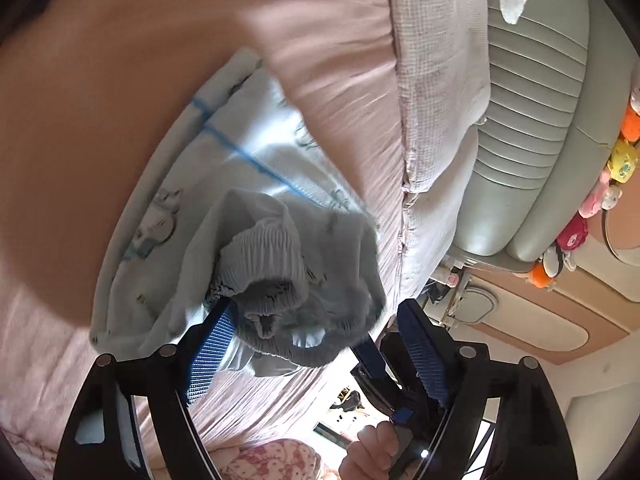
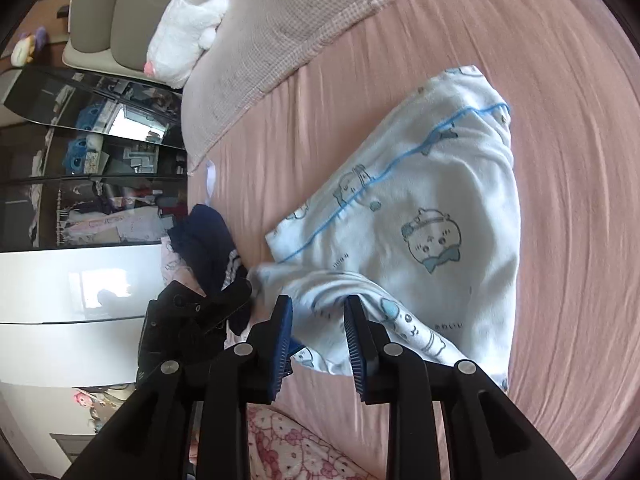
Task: Fold clothes
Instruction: 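Lift the cuffs with both grippers and fold them over toward the waistband, then lower the cuffs onto the waistband with both grippers and release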
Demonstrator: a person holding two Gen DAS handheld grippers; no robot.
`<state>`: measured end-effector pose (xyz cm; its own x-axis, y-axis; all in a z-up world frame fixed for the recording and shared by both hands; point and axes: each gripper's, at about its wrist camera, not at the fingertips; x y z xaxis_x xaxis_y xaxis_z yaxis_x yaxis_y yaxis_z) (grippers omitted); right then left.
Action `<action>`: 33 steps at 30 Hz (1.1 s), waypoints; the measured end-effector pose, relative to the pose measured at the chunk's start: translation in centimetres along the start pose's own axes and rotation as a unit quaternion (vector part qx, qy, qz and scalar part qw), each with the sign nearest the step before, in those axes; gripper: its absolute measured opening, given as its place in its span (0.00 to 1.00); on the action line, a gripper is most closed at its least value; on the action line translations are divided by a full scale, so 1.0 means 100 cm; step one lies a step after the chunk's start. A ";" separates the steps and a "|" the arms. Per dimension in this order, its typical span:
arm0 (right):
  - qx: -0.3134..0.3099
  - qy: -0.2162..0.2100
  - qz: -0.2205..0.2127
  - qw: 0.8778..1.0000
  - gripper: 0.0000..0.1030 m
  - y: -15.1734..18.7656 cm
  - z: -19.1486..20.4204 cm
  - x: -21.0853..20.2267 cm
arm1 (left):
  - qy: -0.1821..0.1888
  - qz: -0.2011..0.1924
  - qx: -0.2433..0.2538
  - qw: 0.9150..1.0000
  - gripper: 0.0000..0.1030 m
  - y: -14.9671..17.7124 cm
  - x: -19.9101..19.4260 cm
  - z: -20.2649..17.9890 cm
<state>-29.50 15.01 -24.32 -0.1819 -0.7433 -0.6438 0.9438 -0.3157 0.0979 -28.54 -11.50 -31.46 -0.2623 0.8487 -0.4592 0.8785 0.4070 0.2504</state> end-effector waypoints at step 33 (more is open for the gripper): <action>-0.297 0.225 -0.111 0.921 0.37 0.039 0.029 0.032 | -0.376 -0.031 0.517 0.768 0.41 0.031 0.072 -0.060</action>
Point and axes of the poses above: each gripper's, at about its wrist camera, not at the fingertips, and x roughly the way its jaws point, z to its left, y to its underside, and after that the axes turned 6 degrees about x, right-handed
